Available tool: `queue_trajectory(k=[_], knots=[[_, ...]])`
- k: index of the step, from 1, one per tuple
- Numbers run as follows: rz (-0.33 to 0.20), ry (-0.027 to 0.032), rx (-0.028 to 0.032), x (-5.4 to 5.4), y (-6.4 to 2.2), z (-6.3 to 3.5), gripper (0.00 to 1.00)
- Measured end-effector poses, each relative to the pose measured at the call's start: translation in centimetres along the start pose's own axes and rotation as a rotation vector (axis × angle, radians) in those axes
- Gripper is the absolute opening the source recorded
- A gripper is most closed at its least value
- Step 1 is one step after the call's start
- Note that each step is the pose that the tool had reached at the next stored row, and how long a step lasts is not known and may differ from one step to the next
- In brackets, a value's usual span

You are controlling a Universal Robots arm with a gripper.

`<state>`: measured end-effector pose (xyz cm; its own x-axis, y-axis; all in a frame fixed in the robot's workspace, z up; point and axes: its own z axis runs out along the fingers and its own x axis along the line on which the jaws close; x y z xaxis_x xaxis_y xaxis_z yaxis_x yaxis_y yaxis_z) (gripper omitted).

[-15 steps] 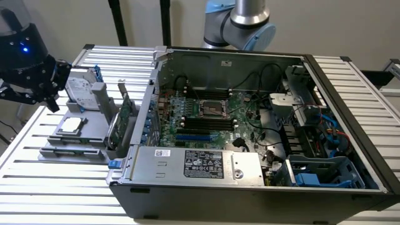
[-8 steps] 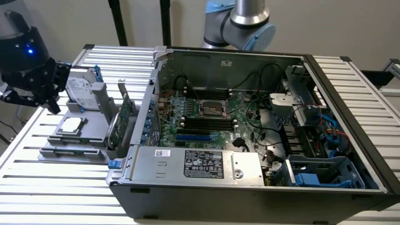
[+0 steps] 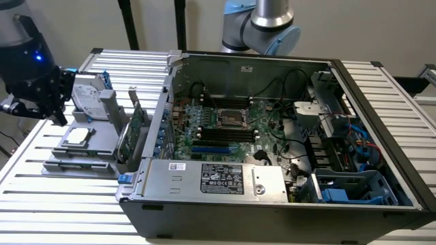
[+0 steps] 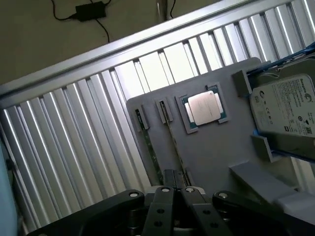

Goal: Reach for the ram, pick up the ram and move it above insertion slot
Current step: 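Pick up the ram and move it above insertion slot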

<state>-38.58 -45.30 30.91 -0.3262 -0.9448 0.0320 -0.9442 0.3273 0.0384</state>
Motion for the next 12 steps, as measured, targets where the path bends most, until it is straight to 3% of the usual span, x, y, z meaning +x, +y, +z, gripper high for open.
queue_trajectory(k=[5,12], knots=[[-0.091,0.0033,0.0038,-0.01,-0.01,0.29,0.11],[-0.184,0.0049,0.0135,0.0,-0.03,0.5,0.11]])
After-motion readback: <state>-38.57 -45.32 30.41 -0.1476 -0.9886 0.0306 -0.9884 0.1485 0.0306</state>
